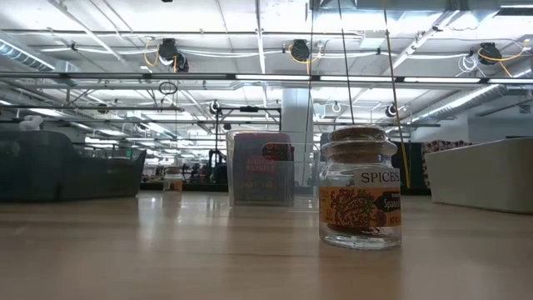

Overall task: Sort spices by type
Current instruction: Put the brown seasoning can into the black bin

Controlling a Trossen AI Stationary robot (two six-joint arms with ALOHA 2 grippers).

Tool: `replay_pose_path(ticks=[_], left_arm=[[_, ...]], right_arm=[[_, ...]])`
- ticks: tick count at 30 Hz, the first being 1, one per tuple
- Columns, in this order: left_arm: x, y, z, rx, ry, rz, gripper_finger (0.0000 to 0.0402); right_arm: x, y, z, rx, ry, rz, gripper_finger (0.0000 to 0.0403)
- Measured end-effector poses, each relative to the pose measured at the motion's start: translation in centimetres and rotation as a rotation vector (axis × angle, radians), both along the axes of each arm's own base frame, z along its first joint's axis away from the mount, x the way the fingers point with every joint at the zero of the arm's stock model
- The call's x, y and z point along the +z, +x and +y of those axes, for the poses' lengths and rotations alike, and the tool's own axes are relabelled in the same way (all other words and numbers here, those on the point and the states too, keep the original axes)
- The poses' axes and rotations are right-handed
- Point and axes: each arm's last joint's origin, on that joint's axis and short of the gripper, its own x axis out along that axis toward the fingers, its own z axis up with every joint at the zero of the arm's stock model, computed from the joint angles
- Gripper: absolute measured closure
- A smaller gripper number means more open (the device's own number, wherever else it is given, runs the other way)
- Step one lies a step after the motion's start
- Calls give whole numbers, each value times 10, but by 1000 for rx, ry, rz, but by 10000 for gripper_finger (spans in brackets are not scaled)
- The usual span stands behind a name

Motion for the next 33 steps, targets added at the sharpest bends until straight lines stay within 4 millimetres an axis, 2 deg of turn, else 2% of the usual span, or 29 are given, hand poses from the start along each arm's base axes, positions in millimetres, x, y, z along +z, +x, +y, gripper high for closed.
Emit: replay_pose_path(ticks=[6, 12, 16, 21, 25, 30, 33], left_arm=[[0, 0, -1, -33, 4, -1, 169], [4, -2, -5, -181, -6, -33, 169], [4, -3, -7, -258, -32, -22, 169], [2, -1, -7, -264, -99, 4, 169], [-3, 2, -8, -262, -43, 24, 169], [-9, 4, -9, -260, 66, 43, 169], [-7, 2, -9, -260, 67, 34, 169]], right_arm=[[18, 16, -4, 41, 37, -30, 250], [51, 44, -21, 96, -12, -83, 250], [81, 72, -34, 168, -79, -270, 250], [123, 106, -52, 259, -179, -541, 250], [150, 126, -62, 352, -206, -725, 250], [159, 146, -84, 430, -226, -824, 247], [150, 164, -109, 419, -218, -791, 241]])
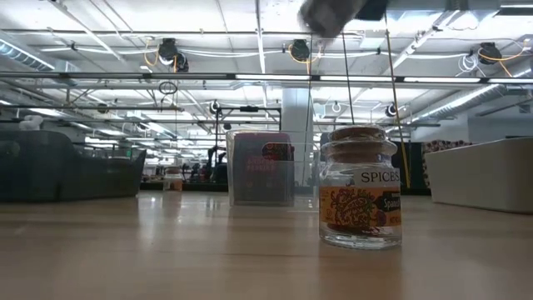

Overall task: Sort spices by type
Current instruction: Put the brown seasoning can into the black bin

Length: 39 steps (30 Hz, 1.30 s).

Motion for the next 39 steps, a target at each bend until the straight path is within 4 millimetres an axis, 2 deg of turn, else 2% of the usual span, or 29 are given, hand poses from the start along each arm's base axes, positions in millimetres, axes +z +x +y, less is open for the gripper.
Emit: replay_pose_path(ticks=[4, 10, 14, 22, 28, 35, 39], left_arm=[[3, -5, 2, 3, 1, 0, 169], [6, -19, 8, 77, 22, 47, 169], [7, -34, 15, 128, 35, 93, 169], [10, -53, 21, 155, -2, 140, 169], [7, -54, 22, 152, 9, 169, 169], [7, -55, 22, 151, 10, 172, 169], [7, -55, 22, 151, 9, 171, 169]], right_arm=[[-32, 35, -23, 71, 45, 40, 242], [-75, 79, -42, 191, 76, 57, 245], [-88, 106, -46, 254, 37, 45, 243], [-109, 154, -31, 378, -18, 34, 243], [-143, 175, -25, 438, -61, 77, 243], [-148, 175, -26, 424, -132, 102, 242], [-146, 175, -26, 423, -133, 100, 224]])
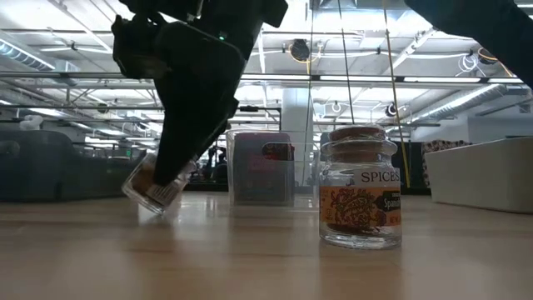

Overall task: Sort spices by type
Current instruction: Put the brown seasoning can into the black bin

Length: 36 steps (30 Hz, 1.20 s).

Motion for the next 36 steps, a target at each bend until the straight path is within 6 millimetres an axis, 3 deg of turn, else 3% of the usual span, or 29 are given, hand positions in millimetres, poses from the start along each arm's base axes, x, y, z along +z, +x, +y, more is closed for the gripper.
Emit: replay_pose_path(ticks=[10, 23, 30, 36], left_arm=[[0, 0, 0, -2, 0, 0, 169], [0, 0, 0, -2, 0, -1, 169], [0, 0, 0, -2, 0, -1, 169], [0, 0, 0, -3, 1, 4, 169]], right_arm=[[-3, -2, 0, -32, 7, 32, 168], [-2, -2, 0, -16, 2, 28, 165], [30, -10, 7, 1, -119, 6, 165], [53, -25, 32, 16, -117, -6, 165]])
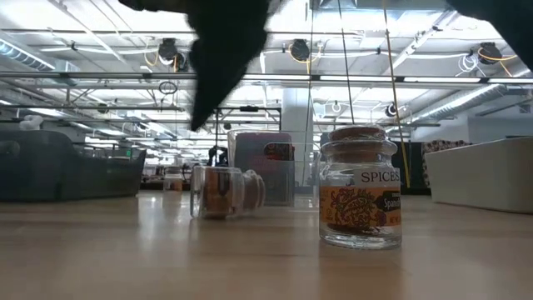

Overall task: Sort spices by type
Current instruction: Put the brown seasoning can into the black bin

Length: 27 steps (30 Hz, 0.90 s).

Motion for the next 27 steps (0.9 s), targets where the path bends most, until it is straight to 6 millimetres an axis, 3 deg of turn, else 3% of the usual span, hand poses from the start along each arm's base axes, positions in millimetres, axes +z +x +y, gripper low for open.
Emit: replay_pose_path(ticks=[4, 8, 14, 21, 27], left_arm=[[-2, 1, -1, -7, -27, 30, 169], [-13, 6, -3, 13, -118, 104, 169], [-47, 20, -19, -2, -151, 288, 169], [-49, 38, -37, -67, -219, 227, 169], [-75, 42, -67, -167, -278, 407, 169]], right_arm=[[-3, -17, 17, -15, -25, 119, 165], [2, -39, 33, -78, -164, 193, 165], [25, -57, 72, -81, -176, 65, 165], [23, -64, 93, -80, -161, 29, 165], [25, -75, 114, -103, -200, -45, 165]])
